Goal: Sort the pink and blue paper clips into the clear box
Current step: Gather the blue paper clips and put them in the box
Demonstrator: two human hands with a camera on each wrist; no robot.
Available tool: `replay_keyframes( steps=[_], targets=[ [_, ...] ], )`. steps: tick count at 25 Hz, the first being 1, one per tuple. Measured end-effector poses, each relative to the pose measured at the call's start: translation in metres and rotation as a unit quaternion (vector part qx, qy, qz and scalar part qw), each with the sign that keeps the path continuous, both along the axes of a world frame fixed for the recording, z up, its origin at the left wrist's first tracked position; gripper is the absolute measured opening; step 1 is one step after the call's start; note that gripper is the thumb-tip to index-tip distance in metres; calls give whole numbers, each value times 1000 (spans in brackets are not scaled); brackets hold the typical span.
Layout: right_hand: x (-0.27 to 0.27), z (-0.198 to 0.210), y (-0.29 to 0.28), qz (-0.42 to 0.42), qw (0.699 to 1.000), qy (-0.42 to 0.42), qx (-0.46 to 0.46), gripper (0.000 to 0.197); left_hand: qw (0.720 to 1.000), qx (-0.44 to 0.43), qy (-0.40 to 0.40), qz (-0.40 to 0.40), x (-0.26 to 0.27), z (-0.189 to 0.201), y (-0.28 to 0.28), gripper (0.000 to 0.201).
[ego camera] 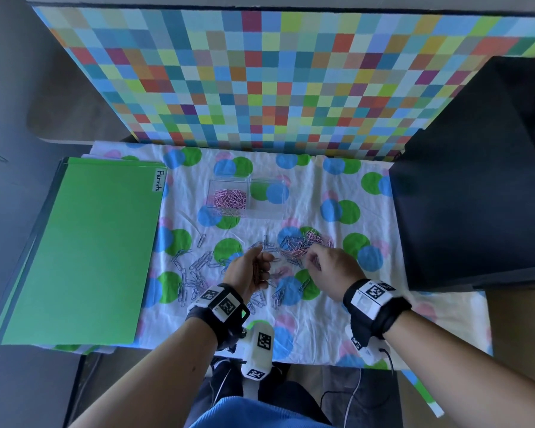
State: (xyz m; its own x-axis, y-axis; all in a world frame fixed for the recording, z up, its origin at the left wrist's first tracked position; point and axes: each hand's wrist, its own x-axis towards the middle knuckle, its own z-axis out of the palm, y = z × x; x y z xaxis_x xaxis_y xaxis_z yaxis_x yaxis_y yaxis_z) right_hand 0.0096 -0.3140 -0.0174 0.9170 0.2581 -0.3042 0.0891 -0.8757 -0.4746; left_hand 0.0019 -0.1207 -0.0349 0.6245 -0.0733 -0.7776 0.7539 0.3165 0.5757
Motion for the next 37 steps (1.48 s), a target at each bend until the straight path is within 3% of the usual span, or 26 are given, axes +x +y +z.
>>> replay_keyframes(
  steps=[4, 7, 9, 11, 14, 17, 20, 24, 28, 29, 31, 33, 35, 37],
  targets=[
    [4, 22, 24, 30, 990, -25, 134, 7, 997, -69, 18, 7, -7, 4, -19, 38],
    [6, 36, 47, 115, 990, 0, 77, 3, 993, -114, 0, 28, -12, 12, -33, 31],
    [6, 41, 53, 155, 987, 21, 25, 14, 988, -139, -3, 66, -12, 17, -35, 33],
    [5, 45, 56, 146, 987, 26, 67, 25, 985, -144, -11, 92, -9, 19, -31, 34],
    [4, 54, 52, 60, 974, -2, 218, 33, 983, -140, -12, 114, 5, 26, -20, 30],
    [8, 65, 36, -27, 961, -43, 271, 30, 981, -104, -19, 163, 38, 35, 0, 26],
    [10, 61, 18, -76, 960, -41, 268, 25, 982, -14, -56, 181, 89, 42, 26, 24],
    [1, 38, 3, -93, 966, -16, 242, 19, 979, 160, -72, 99, 144, 35, 53, 27],
    [-9, 24, -6, -109, 966, 10, 235, 16, 972, 229, -43, 29, 163, 21, 60, 18],
    [-10, 22, -9, -109, 967, 11, 230, 16, 967, 254, -32, 7, 163, 21, 60, 33],
    [-11, 17, -15, -111, 970, 4, 217, 16, 941, 329, -37, -62, 156, 31, 55, 51],
    [-10, 13, -23, -123, 971, -4, 206, 15, 894, 420, -78, -138, 149, 40, 48, 36],
    [-8, 8, -31, -143, 971, -14, 192, 15, 824, 501, -154, -214, 133, 46, 41, 28],
    [-7, 2, -38, -162, 973, -20, 163, 15, 780, 531, -240, -226, 111, 47, 34, 25]
  ],
)
